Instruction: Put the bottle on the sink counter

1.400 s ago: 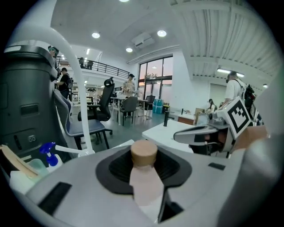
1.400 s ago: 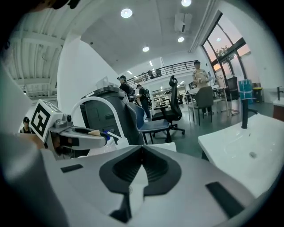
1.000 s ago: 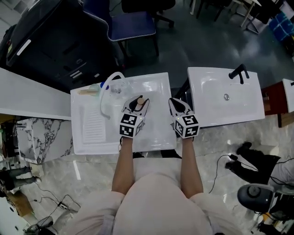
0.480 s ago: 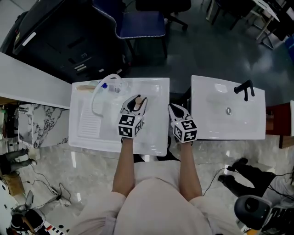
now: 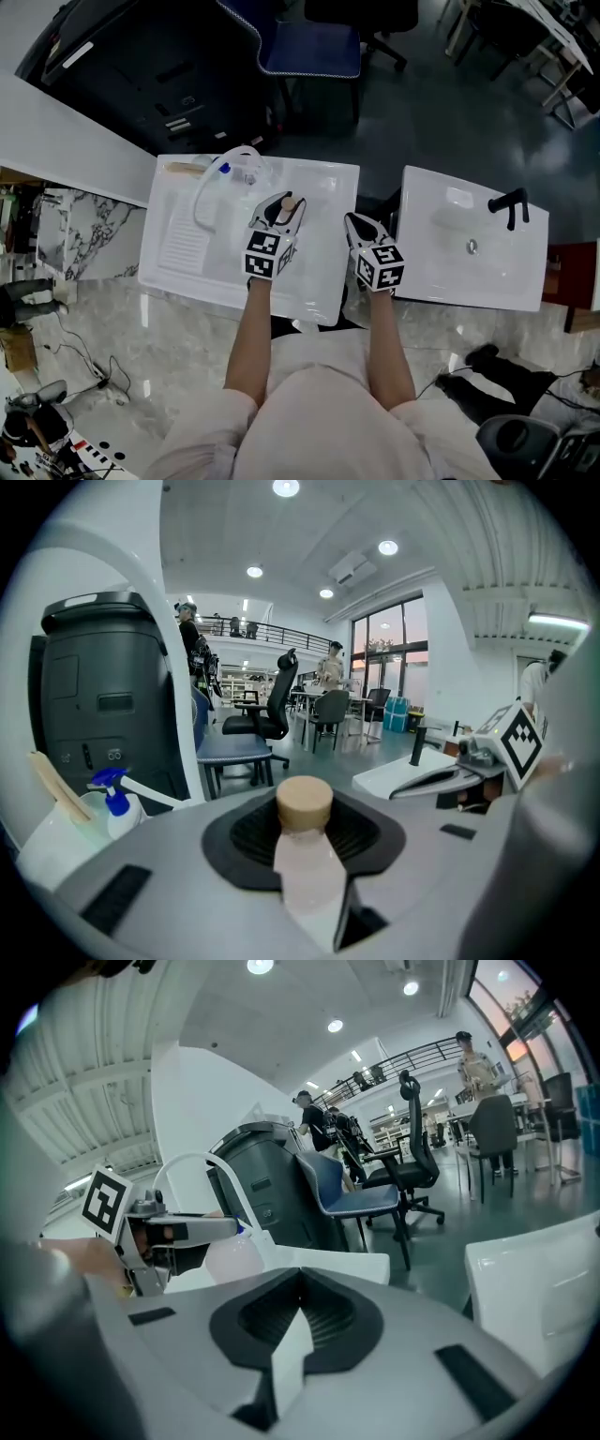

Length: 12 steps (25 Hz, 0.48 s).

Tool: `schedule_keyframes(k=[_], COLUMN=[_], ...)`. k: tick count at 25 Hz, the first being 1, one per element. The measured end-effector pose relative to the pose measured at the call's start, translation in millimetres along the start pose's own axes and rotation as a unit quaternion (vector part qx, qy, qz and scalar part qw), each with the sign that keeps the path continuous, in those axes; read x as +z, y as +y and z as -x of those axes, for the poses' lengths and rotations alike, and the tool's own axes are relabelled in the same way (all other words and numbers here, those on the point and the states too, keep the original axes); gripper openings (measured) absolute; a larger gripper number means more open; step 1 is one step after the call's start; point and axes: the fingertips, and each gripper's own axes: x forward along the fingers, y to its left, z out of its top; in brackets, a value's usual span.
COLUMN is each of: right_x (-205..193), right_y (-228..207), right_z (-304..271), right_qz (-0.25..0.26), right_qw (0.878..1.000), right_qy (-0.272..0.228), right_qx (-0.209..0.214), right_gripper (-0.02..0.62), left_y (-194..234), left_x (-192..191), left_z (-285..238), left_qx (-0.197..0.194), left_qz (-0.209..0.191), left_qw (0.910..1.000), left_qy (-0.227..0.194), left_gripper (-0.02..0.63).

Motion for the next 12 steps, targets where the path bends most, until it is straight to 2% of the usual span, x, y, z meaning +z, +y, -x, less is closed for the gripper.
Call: schedule_keyframes(k=[12], right_x=[-7.6], right_y=[1.0], right_z=[3.2], right_qz=[0.045], right_qw=[0.999], right_qy=[0.025], right_qx=[0.009], right_gripper=[0.005], left_y=[0.9], left_x=[-5.8], left_z=[-39.5], left_qx=[-0.017], left_qz=[-0.012], left_qw=[0.9998], left_qy=[0.003], left_gripper=[0.124])
